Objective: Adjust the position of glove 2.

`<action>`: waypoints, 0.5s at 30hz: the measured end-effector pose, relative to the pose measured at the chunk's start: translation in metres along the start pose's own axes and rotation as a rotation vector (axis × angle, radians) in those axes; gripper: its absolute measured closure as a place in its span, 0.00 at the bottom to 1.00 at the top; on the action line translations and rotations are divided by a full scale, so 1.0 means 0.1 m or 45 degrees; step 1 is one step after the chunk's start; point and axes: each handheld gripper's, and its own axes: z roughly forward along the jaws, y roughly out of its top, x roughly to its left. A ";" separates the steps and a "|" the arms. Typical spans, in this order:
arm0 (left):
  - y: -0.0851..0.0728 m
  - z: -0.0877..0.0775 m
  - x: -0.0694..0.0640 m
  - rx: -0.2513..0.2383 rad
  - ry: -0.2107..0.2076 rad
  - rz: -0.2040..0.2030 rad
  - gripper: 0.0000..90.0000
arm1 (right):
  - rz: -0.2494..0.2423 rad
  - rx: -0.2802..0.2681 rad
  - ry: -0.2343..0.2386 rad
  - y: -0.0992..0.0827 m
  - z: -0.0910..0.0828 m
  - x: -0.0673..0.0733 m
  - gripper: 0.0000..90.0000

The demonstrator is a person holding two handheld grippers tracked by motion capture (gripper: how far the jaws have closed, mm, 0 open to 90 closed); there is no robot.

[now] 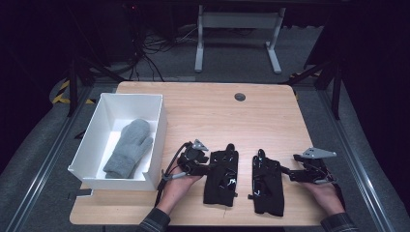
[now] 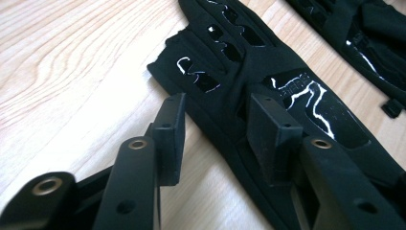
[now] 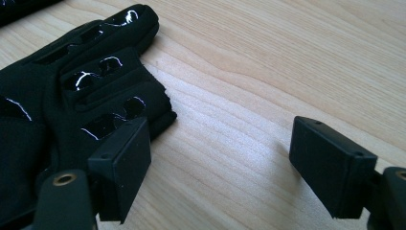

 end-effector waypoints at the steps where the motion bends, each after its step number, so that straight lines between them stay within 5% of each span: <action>1: 0.00 0.03 -0.01 0.007 0.009 0.000 0.64 | -0.001 -0.001 -0.001 0.00 0.00 0.00 0.25; 5: -0.03 0.10 -0.03 0.079 0.063 0.020 0.64 | -0.004 -0.001 0.003 0.00 0.00 0.00 0.25; 10: -0.04 0.12 -0.09 0.074 0.117 0.036 0.64 | -0.006 -0.001 0.000 0.00 0.00 0.00 0.25; 13: -0.04 0.13 -0.13 0.075 0.094 0.038 0.74 | -0.006 -0.001 0.000 0.00 0.00 0.00 0.25; 15: -0.04 0.14 -0.14 0.072 0.084 0.038 0.90 | -0.016 -0.001 -0.005 0.00 0.00 0.01 0.26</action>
